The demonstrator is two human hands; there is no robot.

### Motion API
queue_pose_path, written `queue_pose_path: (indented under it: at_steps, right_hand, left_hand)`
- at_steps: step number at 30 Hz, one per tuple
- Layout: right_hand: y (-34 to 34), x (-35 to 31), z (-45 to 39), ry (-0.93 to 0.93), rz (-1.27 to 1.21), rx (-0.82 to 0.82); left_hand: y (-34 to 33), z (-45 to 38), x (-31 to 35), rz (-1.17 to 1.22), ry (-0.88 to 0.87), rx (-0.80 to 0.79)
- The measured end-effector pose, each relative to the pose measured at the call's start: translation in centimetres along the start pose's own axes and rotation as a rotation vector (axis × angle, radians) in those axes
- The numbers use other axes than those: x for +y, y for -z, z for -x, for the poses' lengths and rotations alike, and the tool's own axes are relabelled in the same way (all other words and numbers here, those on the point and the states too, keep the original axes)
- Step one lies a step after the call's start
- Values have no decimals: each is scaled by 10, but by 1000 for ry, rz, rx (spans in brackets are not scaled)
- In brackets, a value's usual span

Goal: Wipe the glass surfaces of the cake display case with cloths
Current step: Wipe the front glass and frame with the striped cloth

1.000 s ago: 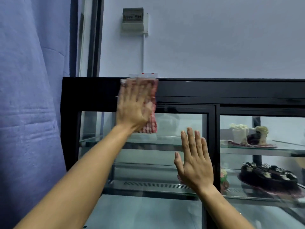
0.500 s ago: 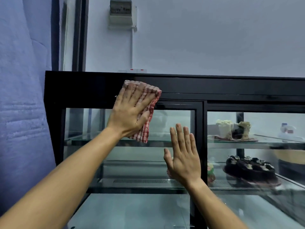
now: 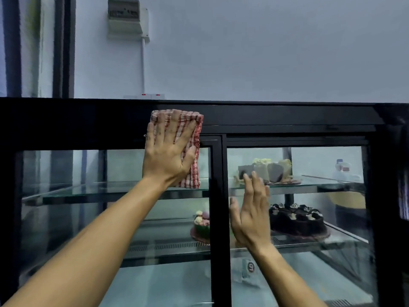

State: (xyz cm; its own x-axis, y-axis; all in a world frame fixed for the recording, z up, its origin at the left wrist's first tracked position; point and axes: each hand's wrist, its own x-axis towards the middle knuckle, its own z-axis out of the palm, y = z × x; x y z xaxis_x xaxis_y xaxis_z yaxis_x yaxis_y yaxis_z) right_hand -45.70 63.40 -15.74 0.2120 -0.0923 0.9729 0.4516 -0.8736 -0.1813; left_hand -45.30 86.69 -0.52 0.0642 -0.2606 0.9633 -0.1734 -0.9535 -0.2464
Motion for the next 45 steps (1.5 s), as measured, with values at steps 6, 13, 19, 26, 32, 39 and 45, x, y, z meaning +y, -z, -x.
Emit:
queue_pose_path:
  at_steps: [6,13,19,26,32,39,45]
  right_hand:
    - [13,90,-7,199,343,-152]
    - [2,105,-4,277,290,-24]
    - [6,112,-5,336,284,-13]
    - [12,115,-9,349,282,-76]
    - [21,135,-11,439,271,-136]
    - [25,134,-11,446,289,-184]
    - [25,133,-11,431,304,-199]
  left_hand:
    - [-11,-4,54,-5,57,-14]
    - [-21,-4,87,-29,66,-7]
    - [-19,7,100,-37,136,-44]
    - [-7,11,105,-61,110,-128]
    - [-28,25,137,-68,86,-56]
    - [-29,25,141,-15,228,5]
    - [-32,24,139,-46,273,-27]
